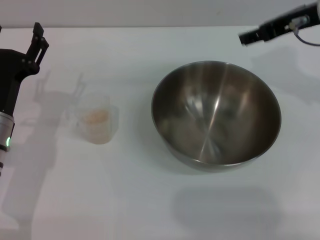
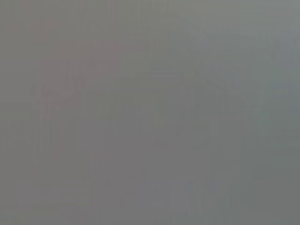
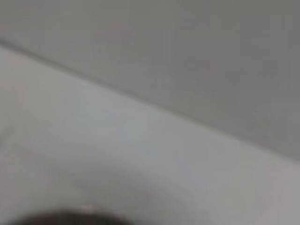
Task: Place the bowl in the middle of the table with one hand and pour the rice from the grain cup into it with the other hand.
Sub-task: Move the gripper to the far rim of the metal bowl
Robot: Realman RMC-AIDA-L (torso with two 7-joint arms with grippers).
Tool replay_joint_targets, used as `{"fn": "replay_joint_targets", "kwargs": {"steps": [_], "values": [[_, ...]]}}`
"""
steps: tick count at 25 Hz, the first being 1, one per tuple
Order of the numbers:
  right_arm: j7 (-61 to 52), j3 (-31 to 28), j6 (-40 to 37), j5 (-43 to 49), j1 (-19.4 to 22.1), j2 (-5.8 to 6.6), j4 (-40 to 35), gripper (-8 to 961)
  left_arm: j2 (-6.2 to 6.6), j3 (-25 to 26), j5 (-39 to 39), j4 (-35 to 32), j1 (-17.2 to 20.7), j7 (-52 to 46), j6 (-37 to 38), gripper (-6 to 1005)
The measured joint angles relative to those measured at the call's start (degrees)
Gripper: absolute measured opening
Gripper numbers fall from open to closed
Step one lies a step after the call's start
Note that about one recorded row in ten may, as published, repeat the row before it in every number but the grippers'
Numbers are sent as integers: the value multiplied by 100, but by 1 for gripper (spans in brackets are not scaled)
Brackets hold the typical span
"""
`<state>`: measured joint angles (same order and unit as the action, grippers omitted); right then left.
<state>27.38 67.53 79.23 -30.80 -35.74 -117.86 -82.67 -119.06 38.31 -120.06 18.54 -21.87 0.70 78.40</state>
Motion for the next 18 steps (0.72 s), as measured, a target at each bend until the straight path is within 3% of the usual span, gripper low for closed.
{"fn": "replay_joint_targets", "kwargs": {"steps": [5,18], "values": [[213,-103,353,141,-394,153,733,694,6,3,0,0,-15,0,-4,871],[629,30,565,430,-730,125,1556,687,5,66,0,-21,-23,0,-10,870]]}}
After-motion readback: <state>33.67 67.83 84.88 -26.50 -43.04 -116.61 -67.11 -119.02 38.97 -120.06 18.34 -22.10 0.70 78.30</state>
